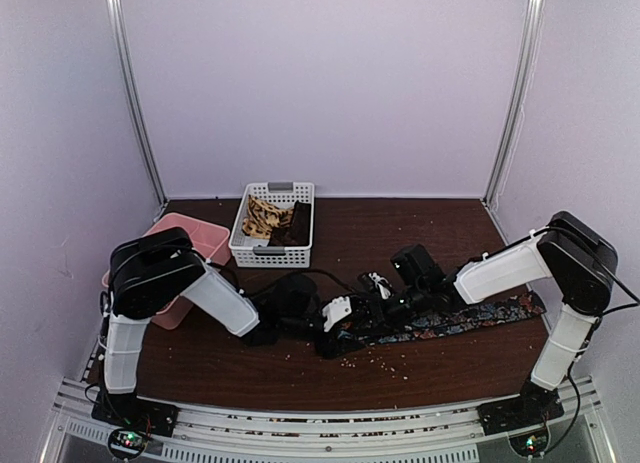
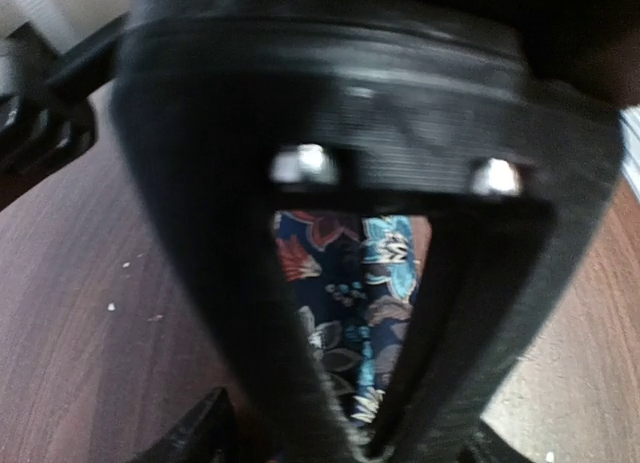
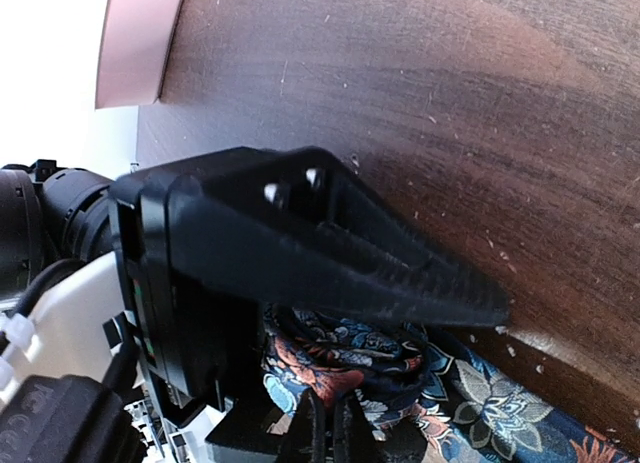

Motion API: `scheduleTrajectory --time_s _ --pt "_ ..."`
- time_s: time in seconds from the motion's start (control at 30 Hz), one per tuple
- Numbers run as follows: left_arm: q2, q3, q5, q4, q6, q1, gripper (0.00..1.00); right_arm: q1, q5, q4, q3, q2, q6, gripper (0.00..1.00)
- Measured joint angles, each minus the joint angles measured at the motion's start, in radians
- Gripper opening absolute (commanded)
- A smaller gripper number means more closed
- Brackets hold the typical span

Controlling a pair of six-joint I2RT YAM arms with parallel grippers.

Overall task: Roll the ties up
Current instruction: Roll the tie at the center of the board.

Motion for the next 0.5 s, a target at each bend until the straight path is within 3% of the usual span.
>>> scheduleTrajectory --time_s 0.27,0.43,0.5 --pt "-0.039 -0.055 0.030 -0.011 0.034 0.000 0.28 0.001 -0.018 0.017 0.000 0.001 0.029 0.00" --pt "-0.078 -0.100 0.032 -0.018 0.058 0.003 0.24 0.020 -0.037 0.041 0.000 0.005 0.049 0.00" --pt "-0.096 -0.118 0.034 -0.029 0.069 0.003 0.31 0.029 -0.046 0.045 0.003 0.010 0.048 0.00"
